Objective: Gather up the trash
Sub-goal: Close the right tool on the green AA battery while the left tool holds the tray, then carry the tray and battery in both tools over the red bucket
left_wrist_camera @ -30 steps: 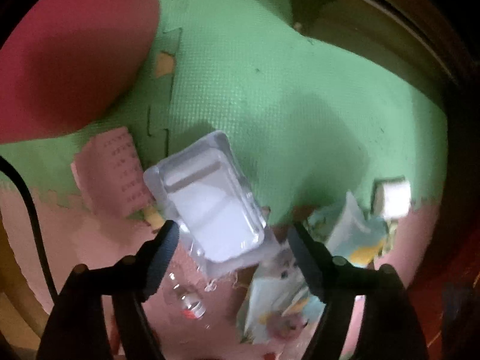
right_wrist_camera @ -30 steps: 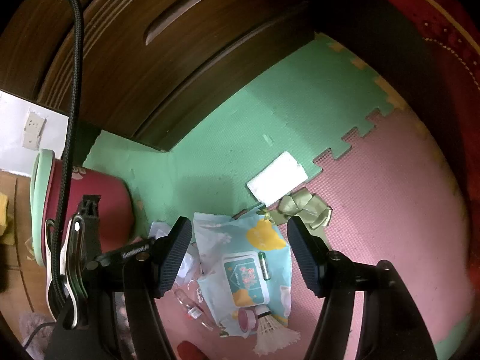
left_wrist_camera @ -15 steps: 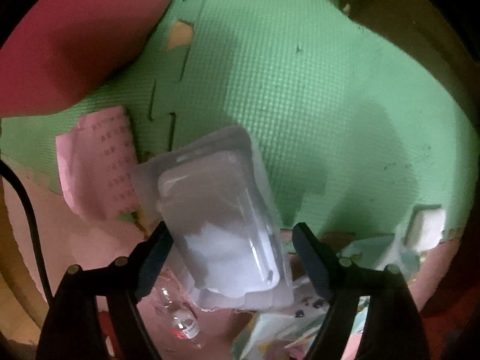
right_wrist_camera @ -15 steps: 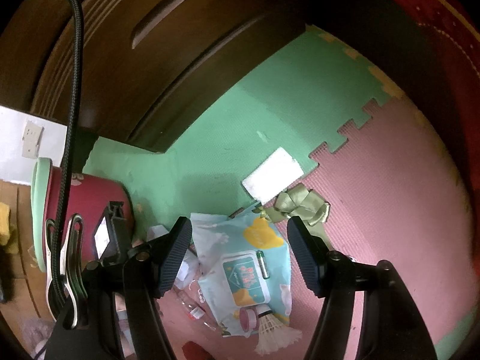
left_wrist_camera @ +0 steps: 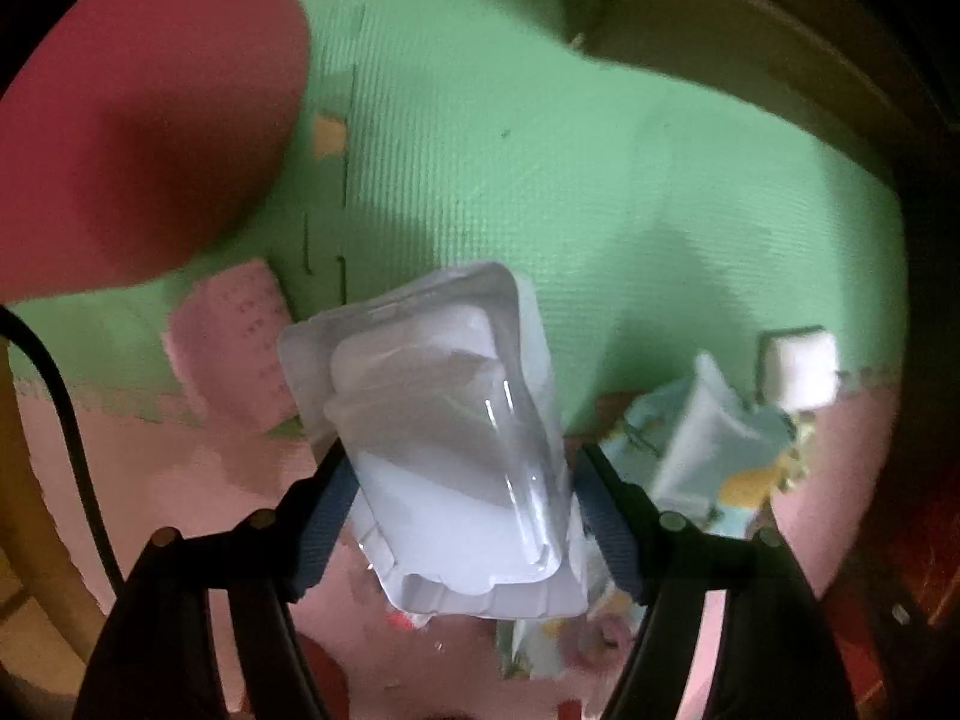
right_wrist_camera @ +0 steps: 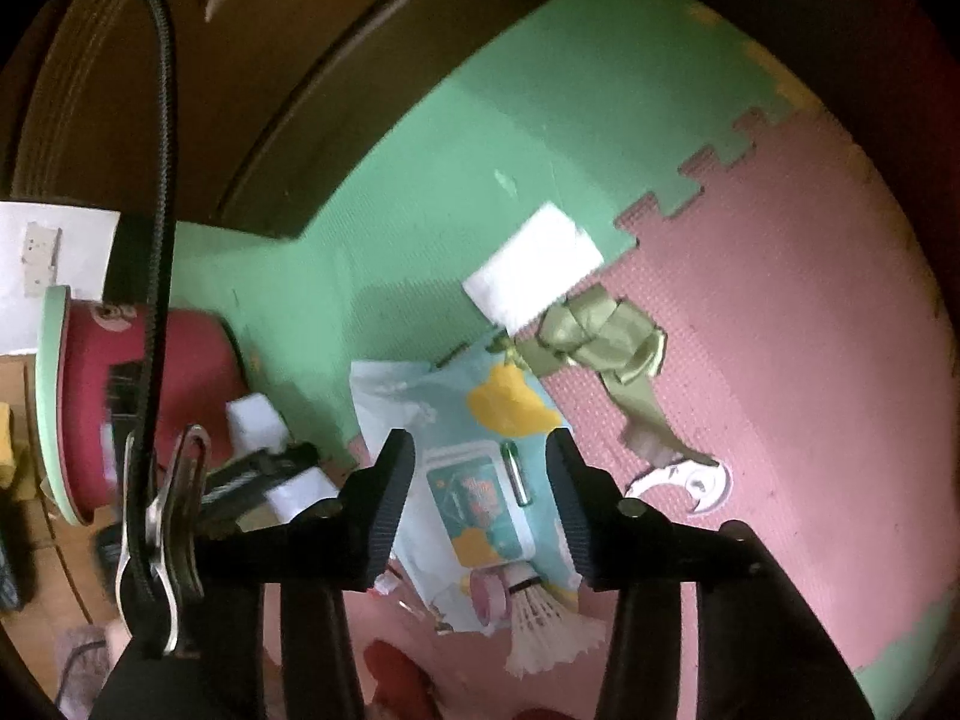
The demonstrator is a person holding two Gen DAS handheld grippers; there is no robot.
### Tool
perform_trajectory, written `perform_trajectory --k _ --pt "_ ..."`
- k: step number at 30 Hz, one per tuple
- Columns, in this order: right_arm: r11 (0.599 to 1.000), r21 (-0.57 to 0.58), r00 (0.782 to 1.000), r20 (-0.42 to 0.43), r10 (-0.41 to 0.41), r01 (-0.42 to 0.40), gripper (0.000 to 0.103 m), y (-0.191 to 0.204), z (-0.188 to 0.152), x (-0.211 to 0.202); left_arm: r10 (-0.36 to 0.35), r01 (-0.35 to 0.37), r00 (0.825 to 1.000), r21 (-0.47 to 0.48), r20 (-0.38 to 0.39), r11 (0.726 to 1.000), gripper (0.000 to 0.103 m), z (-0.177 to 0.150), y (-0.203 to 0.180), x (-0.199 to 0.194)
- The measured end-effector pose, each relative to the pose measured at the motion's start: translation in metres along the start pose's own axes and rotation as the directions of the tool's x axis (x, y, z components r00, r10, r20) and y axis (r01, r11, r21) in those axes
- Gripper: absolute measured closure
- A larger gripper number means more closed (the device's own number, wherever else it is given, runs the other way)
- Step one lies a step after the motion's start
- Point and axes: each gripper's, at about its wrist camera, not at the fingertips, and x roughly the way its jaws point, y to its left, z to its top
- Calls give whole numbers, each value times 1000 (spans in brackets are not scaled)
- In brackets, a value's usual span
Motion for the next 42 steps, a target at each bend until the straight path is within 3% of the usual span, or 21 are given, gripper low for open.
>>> perform_trajectory --k 8,12,14,19,24,31,35,38,42 --pt "999 -33 996 -88 -20 18 70 4 -3 19 -20 8 998 189 63 982 27 -38 -27 -74" --pt "997 -64 990 -137 -45 36 74 12 -7 37 -29 3 994 240 105 971 27 -40 -32 -114" --pt "996 -69 984 -162 -69 58 78 13 -9 49 -27 -12 989 263 145 965 27 -38 -17 -146" --pt "985 -91 966 -197 -165 150 79 14 -11 77 -56 -18 966 282 253 959 27 -37 -11 -173" --pt "959 -162 942 -208 -263 232 79 21 -16 96 -54 -47 952 316 302 947 27 -37 -18 -172" --pt "932 -234 923 -208 -325 275 80 30 -23 113 -69 -25 957 317 281 948 27 -30 -21 -163" --pt "928 -253 923 -202 -329 275 80 38 -26 121 -72 -21 957 314 280 949 27 -29 -20 -161" --pt "923 -283 926 -196 -322 261 90 43 -30 123 -77 -14 958 316 275 949 27 -29 -19 -162" --pt "928 -281 932 -195 -306 246 91 45 -31 122 -80 -16 957 327 278 945 27 -30 -21 -161"
